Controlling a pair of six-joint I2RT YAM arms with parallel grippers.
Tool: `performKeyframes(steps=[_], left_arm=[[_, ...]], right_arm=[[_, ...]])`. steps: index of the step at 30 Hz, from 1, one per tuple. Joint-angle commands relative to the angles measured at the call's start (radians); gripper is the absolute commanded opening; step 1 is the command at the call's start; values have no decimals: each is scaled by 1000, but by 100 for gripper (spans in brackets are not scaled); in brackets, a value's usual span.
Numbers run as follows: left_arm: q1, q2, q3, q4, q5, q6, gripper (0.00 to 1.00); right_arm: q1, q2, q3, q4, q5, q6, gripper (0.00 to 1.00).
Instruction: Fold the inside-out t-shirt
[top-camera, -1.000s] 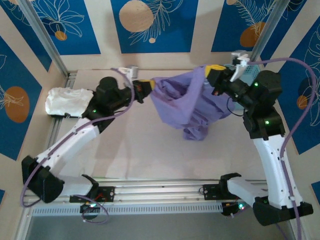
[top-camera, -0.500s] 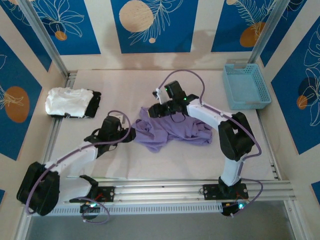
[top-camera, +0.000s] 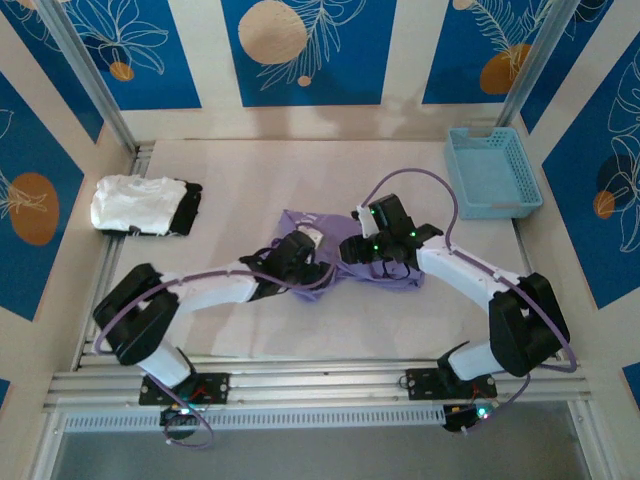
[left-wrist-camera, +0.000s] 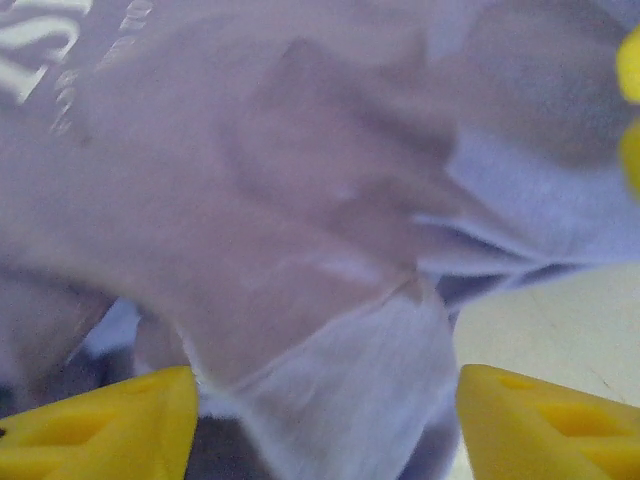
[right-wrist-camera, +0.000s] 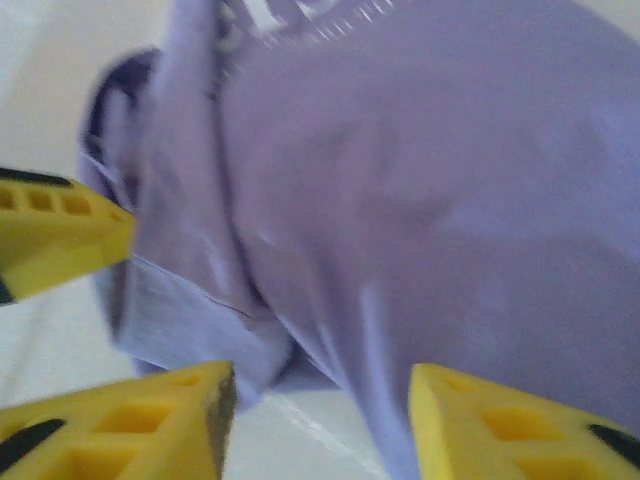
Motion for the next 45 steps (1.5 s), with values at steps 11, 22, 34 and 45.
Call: performKeyframes(steps=[11,22,34,45], left_arm=[[85,-102,-68,88,79,48,0],[246,-545,-204,119,449,-82,0],[376,-587,-293,126,534,-141,0],[380,-602,-296,120,546,-147,0]], right_arm=[[-35,141,4,83,164,-44,10],[-265,-205,23,-23,124,-66,0],[-64,-203,-35,76,179,-143,42],[236,-64,-216,470,-7,-226,45]])
